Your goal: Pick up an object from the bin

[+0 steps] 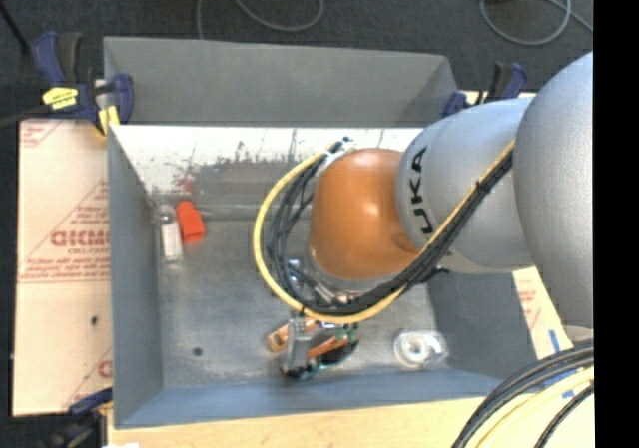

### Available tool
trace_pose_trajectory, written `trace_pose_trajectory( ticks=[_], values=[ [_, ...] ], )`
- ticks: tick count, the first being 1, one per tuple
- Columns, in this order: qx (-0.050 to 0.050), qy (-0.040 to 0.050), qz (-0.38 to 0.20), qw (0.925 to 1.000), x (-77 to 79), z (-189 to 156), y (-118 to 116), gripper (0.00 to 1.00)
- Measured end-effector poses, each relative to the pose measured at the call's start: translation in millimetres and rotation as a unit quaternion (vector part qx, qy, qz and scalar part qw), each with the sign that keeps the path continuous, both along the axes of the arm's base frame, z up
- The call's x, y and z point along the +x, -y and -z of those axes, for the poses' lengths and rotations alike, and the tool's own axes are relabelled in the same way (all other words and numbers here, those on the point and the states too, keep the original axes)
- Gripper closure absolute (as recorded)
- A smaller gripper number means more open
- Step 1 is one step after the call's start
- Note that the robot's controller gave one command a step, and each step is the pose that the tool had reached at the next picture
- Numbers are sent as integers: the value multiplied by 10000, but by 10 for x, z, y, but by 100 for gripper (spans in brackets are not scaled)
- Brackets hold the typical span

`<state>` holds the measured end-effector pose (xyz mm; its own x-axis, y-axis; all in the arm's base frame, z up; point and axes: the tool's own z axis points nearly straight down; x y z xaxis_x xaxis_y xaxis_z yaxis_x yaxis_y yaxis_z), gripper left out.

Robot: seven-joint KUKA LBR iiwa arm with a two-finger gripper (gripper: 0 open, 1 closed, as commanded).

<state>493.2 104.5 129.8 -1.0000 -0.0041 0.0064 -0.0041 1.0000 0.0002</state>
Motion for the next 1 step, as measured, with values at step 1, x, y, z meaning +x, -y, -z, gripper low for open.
trace_pose_trajectory(
  ticks=[1],
  values=[
    [5,39,16,10000,19,-43,4,0]
  ],
)
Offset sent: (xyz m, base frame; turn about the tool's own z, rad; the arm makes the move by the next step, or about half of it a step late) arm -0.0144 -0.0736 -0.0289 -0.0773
